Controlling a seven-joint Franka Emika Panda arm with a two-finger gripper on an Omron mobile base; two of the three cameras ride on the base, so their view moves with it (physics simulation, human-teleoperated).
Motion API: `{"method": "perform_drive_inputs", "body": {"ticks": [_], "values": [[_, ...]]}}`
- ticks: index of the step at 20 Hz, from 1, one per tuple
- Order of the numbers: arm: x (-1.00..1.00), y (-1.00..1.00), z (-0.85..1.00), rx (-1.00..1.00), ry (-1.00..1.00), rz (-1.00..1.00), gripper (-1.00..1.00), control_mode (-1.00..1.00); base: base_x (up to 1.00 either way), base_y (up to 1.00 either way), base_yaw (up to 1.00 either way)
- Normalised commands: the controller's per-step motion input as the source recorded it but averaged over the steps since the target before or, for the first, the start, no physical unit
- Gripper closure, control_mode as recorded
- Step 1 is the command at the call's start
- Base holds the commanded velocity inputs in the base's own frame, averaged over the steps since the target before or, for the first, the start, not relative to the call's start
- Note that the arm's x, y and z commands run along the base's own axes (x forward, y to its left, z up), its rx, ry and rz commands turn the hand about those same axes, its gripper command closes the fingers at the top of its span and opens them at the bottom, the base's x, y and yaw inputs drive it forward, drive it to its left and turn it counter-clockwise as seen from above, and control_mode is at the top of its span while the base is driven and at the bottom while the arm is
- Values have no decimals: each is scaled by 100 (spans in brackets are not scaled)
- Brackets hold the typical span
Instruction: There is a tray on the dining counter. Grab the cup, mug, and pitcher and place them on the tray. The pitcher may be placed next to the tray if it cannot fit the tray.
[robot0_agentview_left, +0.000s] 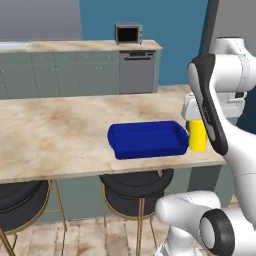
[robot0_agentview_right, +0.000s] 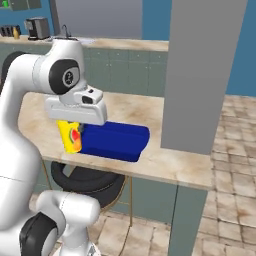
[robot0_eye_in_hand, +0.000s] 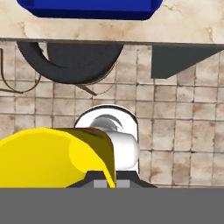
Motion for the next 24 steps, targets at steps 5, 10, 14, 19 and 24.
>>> {"method": "perform_drive_inputs", "body": {"ticks": [5,10,14,19,24], "values": [[0,0,0,0,0,0,100,100,70,0,9],[0,0,0,0,0,0,100,100,50,0,6],[30,8,-16,0,0,1,100,-100,24,0,2],[66,29,-37,0,0,1,100,-100,0,0,0],[66,29,-48,0,0,0,100,-100,0,0,0]]}}
